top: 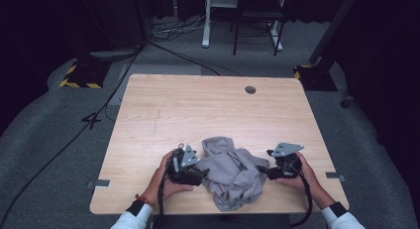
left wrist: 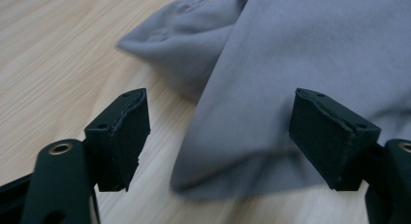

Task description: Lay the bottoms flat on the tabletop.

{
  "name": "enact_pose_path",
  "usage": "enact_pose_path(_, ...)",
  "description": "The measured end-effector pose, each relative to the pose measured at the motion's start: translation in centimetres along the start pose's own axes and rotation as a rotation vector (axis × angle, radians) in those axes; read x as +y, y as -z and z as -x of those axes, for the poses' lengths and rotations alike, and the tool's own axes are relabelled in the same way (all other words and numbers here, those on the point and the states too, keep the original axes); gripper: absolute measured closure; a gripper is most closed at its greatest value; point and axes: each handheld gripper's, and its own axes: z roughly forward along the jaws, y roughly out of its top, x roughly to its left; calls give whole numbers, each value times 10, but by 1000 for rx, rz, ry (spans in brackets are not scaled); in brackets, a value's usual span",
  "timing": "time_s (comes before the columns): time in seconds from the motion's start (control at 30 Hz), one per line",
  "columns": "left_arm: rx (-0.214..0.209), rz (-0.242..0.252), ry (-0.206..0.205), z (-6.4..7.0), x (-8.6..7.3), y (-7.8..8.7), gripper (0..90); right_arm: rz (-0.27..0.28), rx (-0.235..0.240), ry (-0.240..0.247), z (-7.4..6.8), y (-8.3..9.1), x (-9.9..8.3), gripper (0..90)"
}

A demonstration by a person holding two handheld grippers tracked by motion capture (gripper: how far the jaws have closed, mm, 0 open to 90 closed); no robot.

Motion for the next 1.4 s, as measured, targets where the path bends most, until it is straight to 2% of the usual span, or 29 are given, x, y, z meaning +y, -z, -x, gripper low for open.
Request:
enact_pose_path(0.1, -25, -43, -10, 2, 5, -20, 273, -33, -6, 2, -1, -12, -1, 284)
enact_pose_path(0.17, -5, -79, -30, 5, 5, -29, 280, -16, 11, -27, 2, -14, -2, 287)
enact_pose_path(0.23, -10, -92, -36, 5, 4, -32, 284, -16, -6, -42, 7, -13, -4, 287)
enact_pose_path(0.27, -31, -88, -6, 0, 1, -31, 286, -17, -22, -59, 10, -13, -5, 284)
enact_pose_path(0.33, -32, -92, 2, -2, -1, -29, 285, -15, -36, -75, 14, -13, -6, 280)
enact_pose_path(0.4, -31, -100, 15, -7, -8, -23, 285, -14, -67, -110, 27, -12, -11, 273)
enact_pose_path(0.43, -31, -100, 15, -7, -8, -23, 285, -14, -67, -110, 27, -12, -11, 273)
enact_pose_path(0.47, -22, -94, 17, -9, -14, -17, 286, -13, -106, -125, 35, -12, -12, 273)
enact_pose_path(0.5, -22, -94, 17, -9, -14, -17, 286, -13, -106, -125, 35, -12, -12, 273)
enact_pose_path(0.53, -9, -92, 17, -10, -19, -11, 286, -20, -120, -152, 44, -13, -12, 273)
enact_pose_path(0.57, -9, -92, 17, -10, -19, -11, 285, -20, -120, -152, 44, -13, -12, 273)
enact_pose_path(0.6, 0, -92, 22, -10, -25, -5, 286, -27, -150, -169, 53, -15, -11, 273)
enact_pose_path(0.7, 7, -95, 45, -12, -33, 4, 285, -35, -190, -194, 67, -21, -6, 274)
enact_pose_path(0.77, 9, -94, 51, -13, -37, 7, 285, -38, -202, -201, 71, -24, -4, 274)
enact_pose_path(0.8, 27, -100, 57, -14, -42, 14, 285, -41, -231, -207, 80, -30, 2, 277)
enact_pose_path(0.87, 34, -100, 65, -15, -45, 17, 285, -46, -253, -221, 88, -37, 8, 277)
enact_pose_path(0.9, 42, -103, 69, -16, -48, 20, 285, -46, -253, -221, 88, -37, 8, 277)
enact_pose_path(0.93, 53, -104, 87, -19, -55, 27, 285, -48, -281, -239, 95, -43, 13, 277)
enact_pose_path(1.0, 54, -106, 95, -21, -58, 31, 285, -52, -293, -256, 99, -45, 15, 277)
enact_pose_path(1.03, 67, -107, 111, -24, -65, 38, 285, -47, -340, -252, 103, -49, 17, 282)
enact_pose_path(1.13, 80, -114, 133, -26, -74, 48, 285, -70, -359, -299, 110, -49, 18, 276)
enact_pose_path(1.2, 91, -122, 136, -25, -77, 53, 283, -65, -360, -322, 115, -46, 13, 275)
enact_pose_path(1.23, 91, -122, 136, -25, -77, 53, 279, -65, -360, -322, 115, -46, 13, 275)
enact_pose_path(1.27, 116, -124, 122, -21, -77, 55, 275, -58, -366, -330, 117, -41, 8, 286)
enact_pose_path(1.3, 123, -127, 108, -18, -74, 56, 268, -47, -364, -330, 116, -36, 7, 302)
enact_pose_path(1.33, 122, -113, 98, -16, -71, 56, 256, -25, -357, -328, 114, -30, 6, 320)
enact_pose_path(1.37, 101, -84, 105, -13, -67, 56, 251, -3, -346, -317, 112, -24, 5, 320)
enact_pose_path(1.4, 101, -84, 105, -13, -67, 56, 250, -3, -346, -317, 112, -24, 5, 320)
